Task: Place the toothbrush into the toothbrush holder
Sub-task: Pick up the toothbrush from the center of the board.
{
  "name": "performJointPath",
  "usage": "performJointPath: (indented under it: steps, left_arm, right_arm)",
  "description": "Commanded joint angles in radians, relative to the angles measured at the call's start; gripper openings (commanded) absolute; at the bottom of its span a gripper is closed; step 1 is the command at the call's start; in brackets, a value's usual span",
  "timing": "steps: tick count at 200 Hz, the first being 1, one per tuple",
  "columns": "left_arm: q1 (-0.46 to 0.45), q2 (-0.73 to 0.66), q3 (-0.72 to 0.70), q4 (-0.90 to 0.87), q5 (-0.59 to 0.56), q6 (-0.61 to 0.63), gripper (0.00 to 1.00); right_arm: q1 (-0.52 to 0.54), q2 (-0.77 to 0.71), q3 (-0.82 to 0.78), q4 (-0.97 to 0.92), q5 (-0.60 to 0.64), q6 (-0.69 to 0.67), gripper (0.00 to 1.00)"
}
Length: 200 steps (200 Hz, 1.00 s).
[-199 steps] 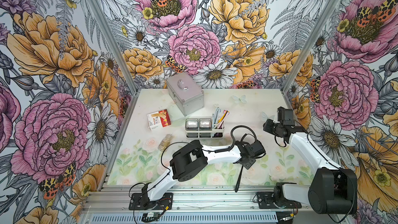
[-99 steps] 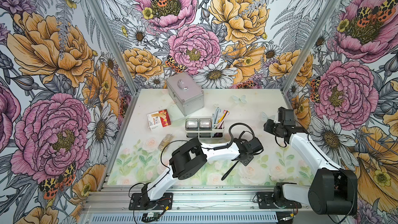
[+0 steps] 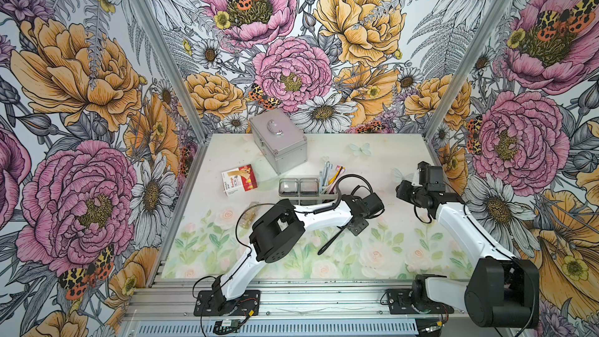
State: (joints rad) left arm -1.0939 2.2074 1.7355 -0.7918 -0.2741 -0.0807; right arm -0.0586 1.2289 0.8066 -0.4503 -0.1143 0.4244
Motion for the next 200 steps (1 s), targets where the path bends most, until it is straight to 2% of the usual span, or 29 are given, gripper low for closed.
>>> performJointPath:
  steps: [1, 62, 124, 178, 200]
  left_arm:
    - [0.026, -0.089, 0.049, -0.018, -0.024, 0.067, 0.0]
    - [0.072, -0.137, 0.13, -0.024, -0.005, 0.104, 0.0]
    - [0.13, -0.189, 0.217, -0.023, 0.017, 0.13, 0.0]
    - [0.138, -0.195, 0.289, -0.02, 0.107, 0.114, 0.0]
    - [0.137, -0.196, 0.295, -0.021, 0.134, 0.103, 0.0]
  right_arm:
    - [-0.005, -0.01, -0.013, 0.043, -0.062, -0.019, 0.45]
    - [0.023, -0.054, -0.112, 0.147, -0.22, -0.031, 0.5]
    - [0.124, -0.144, -0.202, 0.249, -0.373, -0.045, 0.55]
    - [0.309, -0.188, -0.217, 0.422, -0.352, -0.031, 0.59]
    - [0.351, -0.209, -0.221, 0.49, -0.333, -0.013, 0.59]
